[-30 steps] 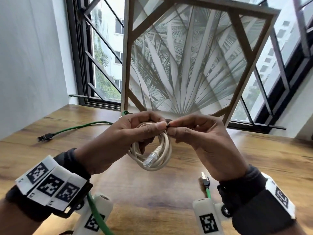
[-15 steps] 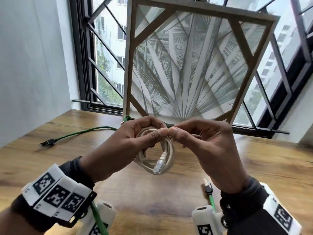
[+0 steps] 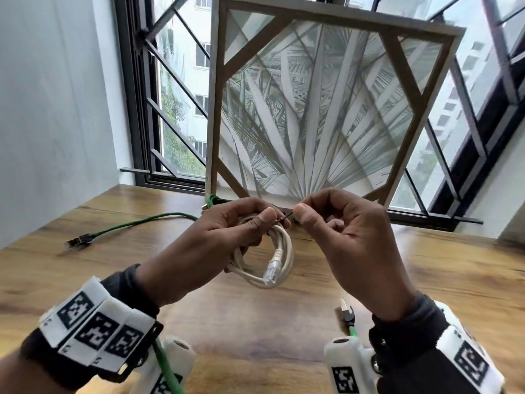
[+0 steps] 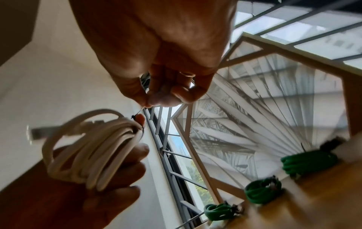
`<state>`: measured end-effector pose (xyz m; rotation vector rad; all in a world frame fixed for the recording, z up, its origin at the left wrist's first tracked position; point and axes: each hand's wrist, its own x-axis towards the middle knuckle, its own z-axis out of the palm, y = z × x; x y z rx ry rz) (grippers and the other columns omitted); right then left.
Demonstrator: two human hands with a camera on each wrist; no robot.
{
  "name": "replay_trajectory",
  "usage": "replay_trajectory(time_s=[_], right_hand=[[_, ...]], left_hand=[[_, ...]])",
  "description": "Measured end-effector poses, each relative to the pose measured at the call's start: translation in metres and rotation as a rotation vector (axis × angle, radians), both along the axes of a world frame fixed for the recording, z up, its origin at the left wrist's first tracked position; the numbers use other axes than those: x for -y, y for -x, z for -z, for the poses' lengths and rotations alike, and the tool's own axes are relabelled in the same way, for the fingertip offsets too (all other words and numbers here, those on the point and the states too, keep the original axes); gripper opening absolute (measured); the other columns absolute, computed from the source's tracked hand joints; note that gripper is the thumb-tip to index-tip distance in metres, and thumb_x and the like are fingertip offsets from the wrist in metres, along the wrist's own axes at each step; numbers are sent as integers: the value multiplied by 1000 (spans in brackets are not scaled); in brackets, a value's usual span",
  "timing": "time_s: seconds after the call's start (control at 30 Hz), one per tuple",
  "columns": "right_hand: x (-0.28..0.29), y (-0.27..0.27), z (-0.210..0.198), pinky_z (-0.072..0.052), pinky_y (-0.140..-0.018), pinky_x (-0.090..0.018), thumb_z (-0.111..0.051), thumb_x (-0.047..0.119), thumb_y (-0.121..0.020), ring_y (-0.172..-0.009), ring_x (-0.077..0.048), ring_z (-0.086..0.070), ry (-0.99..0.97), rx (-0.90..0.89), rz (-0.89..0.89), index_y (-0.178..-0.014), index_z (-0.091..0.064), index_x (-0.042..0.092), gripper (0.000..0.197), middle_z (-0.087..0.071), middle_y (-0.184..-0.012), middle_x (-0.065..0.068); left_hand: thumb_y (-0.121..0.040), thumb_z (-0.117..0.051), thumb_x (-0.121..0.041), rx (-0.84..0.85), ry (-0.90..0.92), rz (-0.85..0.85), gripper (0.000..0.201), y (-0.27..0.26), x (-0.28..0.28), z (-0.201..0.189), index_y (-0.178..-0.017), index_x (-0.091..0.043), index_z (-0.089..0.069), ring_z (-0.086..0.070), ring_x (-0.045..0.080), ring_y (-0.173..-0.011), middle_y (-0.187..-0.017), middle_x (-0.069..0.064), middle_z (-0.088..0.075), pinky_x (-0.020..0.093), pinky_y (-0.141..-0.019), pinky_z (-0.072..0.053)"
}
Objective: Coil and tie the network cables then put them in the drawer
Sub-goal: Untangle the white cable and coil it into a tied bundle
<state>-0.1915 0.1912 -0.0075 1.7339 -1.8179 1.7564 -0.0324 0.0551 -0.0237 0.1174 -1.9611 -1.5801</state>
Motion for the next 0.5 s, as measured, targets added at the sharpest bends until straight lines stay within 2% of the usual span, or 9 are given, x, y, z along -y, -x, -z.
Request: replay_trajectory(time_s=[0.07, 0.13, 0.17, 0.23, 0.3, 0.37, 0.5], right_hand=[[1, -2, 1, -34, -54, -9, -74, 20, -94, -51, -3, -51, 4, -86, 67, -82, -71, 19, 13, -56, -61, 18], [1, -3, 2, -35, -57, -8, -74, 19, -93, -57, -4, -54, 25, -172, 136, -82, -70, 20, 12, -58, -67, 15], [2, -3, 3, -35, -58, -8, -74, 19, -93, -59, -4, -55, 33, -195, 164, -83, -69, 20, 11, -60, -69, 13], [4, -2, 6, -37, -58, -10, -74, 20, -93, -61, -5, -56, 32, -218, 208, -83, -69, 20, 12, -62, -72, 11], [7, 1, 11, -42, -61, -18, -73, 21, -94, -66, -8, -58, 14, -251, 249, -82, -67, 20, 13, -63, -74, 10], [10, 2, 14, -44, -63, -23, -72, 22, -95, -70, -9, -58, 5, -266, 262, -82, -67, 21, 14, -62, -75, 10], [7, 1, 11, -37, -61, -14, -68, 26, -98, -65, -6, -55, -9, -188, 187, -85, -68, 22, 14, -61, -72, 10]], left_hand=[[-97, -59, -42, 8, -2, 7, 29, 0, 0, 1, -104, -20, -77, -34, 33, -73, -82, 23, -48, 54, -66, -19], [-97, -59, -42, 21, 7, 16, 29, 1, 2, 2, -105, -19, -76, -35, 40, -72, -85, 20, -51, 54, -65, -19], [-97, -61, -42, 27, 8, 21, 29, 1, 3, 3, -106, -20, -76, -36, 38, -72, -87, 18, -52, 51, -62, -20], [-95, -64, -42, 32, 20, 22, 27, 2, 6, 4, -106, -22, -77, -40, 31, -74, -88, 19, -53, 37, -53, -26], [-94, -66, -39, 44, 41, 15, 23, 2, 6, 5, -105, -23, -78, -47, 25, -71, -85, 20, -56, 25, -45, -33], [-94, -67, -36, 43, 55, 18, 21, 2, 7, 6, -105, -22, -78, -49, 20, -66, -84, 17, -58, 23, -41, -37], [-98, -71, -35, 31, 81, -26, 15, 1, 4, 4, -106, -25, -78, -47, 20, -62, -85, 30, -53, 27, -43, -44]])
